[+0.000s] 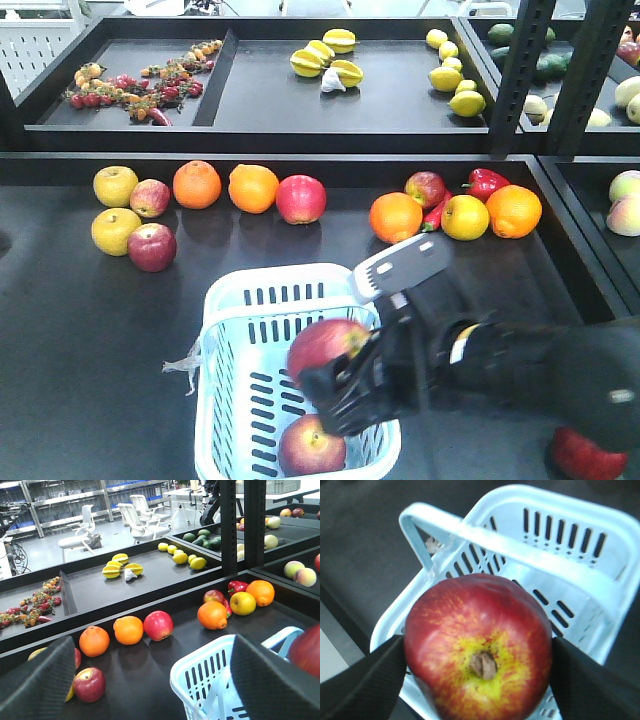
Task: Pick three apples into basket with both arms
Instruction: 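Grasp the red apple and lift it over the basket with the right gripper, then release the apple into the basket and withdraw the right gripper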
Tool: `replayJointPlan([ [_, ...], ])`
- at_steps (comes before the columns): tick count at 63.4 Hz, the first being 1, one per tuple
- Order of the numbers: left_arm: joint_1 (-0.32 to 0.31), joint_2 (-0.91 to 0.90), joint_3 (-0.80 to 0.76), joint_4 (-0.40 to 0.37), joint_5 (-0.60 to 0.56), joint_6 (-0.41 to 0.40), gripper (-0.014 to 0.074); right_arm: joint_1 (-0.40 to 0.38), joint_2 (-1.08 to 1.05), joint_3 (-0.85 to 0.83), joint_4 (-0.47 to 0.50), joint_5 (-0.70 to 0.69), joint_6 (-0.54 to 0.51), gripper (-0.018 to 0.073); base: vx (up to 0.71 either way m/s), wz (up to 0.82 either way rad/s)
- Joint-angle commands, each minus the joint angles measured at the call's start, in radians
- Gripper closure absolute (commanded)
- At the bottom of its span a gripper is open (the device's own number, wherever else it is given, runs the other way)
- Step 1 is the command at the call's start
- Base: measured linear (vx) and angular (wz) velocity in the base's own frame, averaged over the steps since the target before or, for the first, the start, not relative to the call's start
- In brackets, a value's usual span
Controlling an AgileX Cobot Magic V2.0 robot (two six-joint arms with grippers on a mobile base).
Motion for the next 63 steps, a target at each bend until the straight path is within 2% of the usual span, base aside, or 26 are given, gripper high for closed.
replayJointPlan([
  [1,0.002,0.01,-0.023,0.001,-0.068,-0.01,0.0004,0.03,0.047,-0.026,0.016,-0.101,-0.008,0.0172,0.0,0.0],
  [9,0.002,0.01,-0.023,0.001,-0.068,-0.01,0.0004,0.037,0.112,-0.026,0.017,-0.103,-0.008,0.0147,0.0,0.0],
  [35,0.002,0.01,-0.023,0.001,-0.068,-0.01,0.0004,0.037,0.13,-0.026,0.024,-0.112,-0.008,-0.0086,0.0,0.0],
  [54,0.002,0.01,-0.023,0.001,-0.068,-0.01,0.0004,0.034,0.106,-0.026,0.024,-0.077,-0.004,-0.0092,0.0,0.0],
  [63,0.002,0.01,-0.023,0.001,-0.068,-0.01,0.0004,-0.002,0.042,-0.026,0.021,-0.012,-0.004,-0.0085,0.0,0.0],
])
